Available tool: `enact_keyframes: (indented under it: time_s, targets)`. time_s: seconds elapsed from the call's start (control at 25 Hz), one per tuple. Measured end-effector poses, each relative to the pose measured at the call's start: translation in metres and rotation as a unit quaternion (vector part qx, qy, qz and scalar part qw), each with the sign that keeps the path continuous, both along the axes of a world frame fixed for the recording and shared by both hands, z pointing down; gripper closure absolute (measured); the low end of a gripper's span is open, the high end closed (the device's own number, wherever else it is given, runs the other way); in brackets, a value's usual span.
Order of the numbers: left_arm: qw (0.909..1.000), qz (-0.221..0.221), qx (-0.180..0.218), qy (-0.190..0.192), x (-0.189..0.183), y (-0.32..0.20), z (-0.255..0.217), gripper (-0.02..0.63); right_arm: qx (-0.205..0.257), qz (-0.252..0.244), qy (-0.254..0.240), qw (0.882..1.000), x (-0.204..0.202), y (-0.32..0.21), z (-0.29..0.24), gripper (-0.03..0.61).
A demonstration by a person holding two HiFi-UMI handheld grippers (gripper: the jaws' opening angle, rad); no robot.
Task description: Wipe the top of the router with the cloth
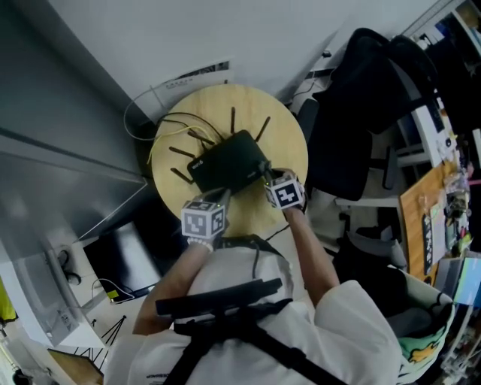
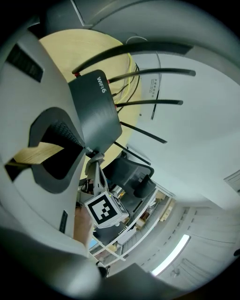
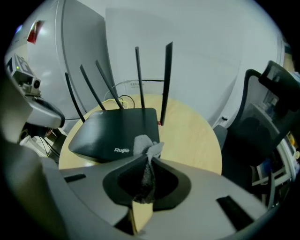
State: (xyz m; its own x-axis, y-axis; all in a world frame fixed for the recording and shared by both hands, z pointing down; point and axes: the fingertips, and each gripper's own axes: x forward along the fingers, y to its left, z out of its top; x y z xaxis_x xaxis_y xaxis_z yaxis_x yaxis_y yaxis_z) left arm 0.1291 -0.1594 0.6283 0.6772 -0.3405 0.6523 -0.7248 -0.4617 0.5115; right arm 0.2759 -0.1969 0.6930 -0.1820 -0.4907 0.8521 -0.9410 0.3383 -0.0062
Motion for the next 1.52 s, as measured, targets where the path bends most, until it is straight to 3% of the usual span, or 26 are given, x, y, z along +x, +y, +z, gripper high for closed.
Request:
enact_keyframes:
  time_s: [0.24,0.36,0.68,0.96,1.28,1.52]
  targets:
    - [0.9991,0.043,0.005,0.006,0.037,-0.011,-0.004,0.623,0.008,0.01,0.006,1.0,0.018,-0.011,-0.003,0.54]
    - [0.9984,0.056,0.007,0.01,0.049,-0.018,-0.006,0.623,0.017,0.002,-0.014,1.0,0.031,-0.031,-0.01,0.54]
    - [0.9971,0.074,0.013,0.013,0.069,-0.035,-0.014,0.623,-0.037,-0.072,-0.066,0.995,0.03,-0.075,0.008,0.54]
    - [0.9976,0.068,-0.006,0.009,0.062,-0.033,-0.005,0.622,-0.072,-0.115,-0.081,0.987,0.008,-0.088,0.038,0.54]
    - [0.9976,0.067,-0.017,0.001,0.051,-0.026,0.003,0.623,-0.095,-0.119,-0.11,0.982,0.014,-0.076,0.042,0.54]
    - [0.9979,0.062,-0.015,0.002,0.047,-0.017,0.001,0.623,-0.094,-0.088,-0.125,0.984,0.028,-0.046,0.04,0.54]
